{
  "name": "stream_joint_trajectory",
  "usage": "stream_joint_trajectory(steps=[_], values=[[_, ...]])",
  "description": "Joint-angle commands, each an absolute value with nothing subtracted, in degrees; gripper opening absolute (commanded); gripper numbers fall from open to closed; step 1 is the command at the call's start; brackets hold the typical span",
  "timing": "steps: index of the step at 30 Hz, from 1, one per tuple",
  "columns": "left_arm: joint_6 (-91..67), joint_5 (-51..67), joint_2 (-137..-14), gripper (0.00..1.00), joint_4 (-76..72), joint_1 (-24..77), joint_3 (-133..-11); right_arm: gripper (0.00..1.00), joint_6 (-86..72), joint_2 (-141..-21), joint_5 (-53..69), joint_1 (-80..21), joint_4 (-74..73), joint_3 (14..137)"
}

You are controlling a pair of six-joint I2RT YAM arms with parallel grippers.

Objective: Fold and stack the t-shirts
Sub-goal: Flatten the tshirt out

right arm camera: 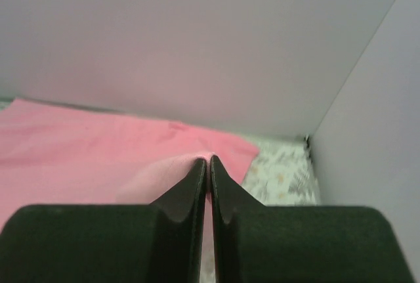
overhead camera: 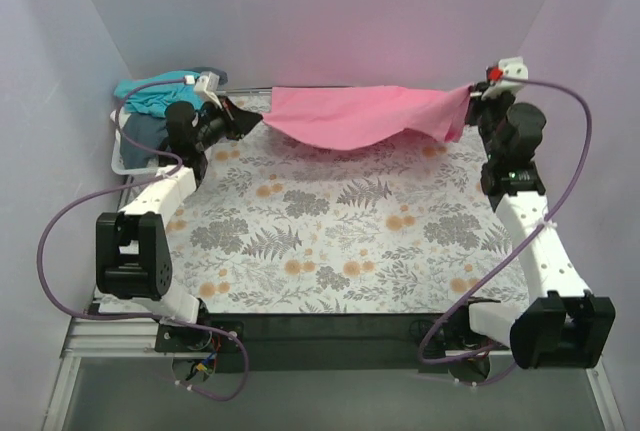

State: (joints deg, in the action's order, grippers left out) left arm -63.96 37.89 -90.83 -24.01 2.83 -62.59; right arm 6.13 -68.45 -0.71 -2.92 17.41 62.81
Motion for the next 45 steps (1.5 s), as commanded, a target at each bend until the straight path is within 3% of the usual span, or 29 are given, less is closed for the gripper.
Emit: stream_joint_trajectory(steps=[1, 12, 17, 20, 28, 32, 38, 45], values=[[-60.47, 37.35, -83.24, 0.0, -23.31, 2.64, -55.39, 0.01, 2.91, -57.5, -0.44, -3.34, 22.94, 54.08], [-61.87, 34.46, -73.05, 0.0, -17.84, 2.99, -39.38, 0.01, -3.16, -33.51, -2.03, -4.48, 4.93, 42.63], [-63.46, 30.59, -69.97, 0.0, -14.86, 3.25, -38.85, 0.01, -3.69, -31.55, -4.74, -4.48, 0.09, 41.13], [-64.68, 26.64, -69.08, 0.0, -14.33, 3.16, -39.37, 0.01, -4.31, -33.04, -6.33, -4.48, 0.35, 41.13], [-65.92, 28.2, -81.55, 0.0, -9.77, 3.25, -54.56, 0.01, -1.85, -56.58, -5.36, -4.48, 6.33, 58.5], [-64.69, 27.69, -84.55, 0.0, -8.44, 3.25, -56.69, 0.01, -1.41, -59.5, -3.78, -4.48, 6.33, 61.0], [-64.33, 26.89, -81.83, 0.0, -7.65, 3.25, -53.1, 0.01, -4.3, -51.61, -2.55, -4.57, 1.95, 54.34], [-67.85, 25.06, -71.38, 0.0, -6.59, 3.6, -43.18, 0.01, -8.79, -33.26, -0.44, -4.75, -16.77, 46.15]])
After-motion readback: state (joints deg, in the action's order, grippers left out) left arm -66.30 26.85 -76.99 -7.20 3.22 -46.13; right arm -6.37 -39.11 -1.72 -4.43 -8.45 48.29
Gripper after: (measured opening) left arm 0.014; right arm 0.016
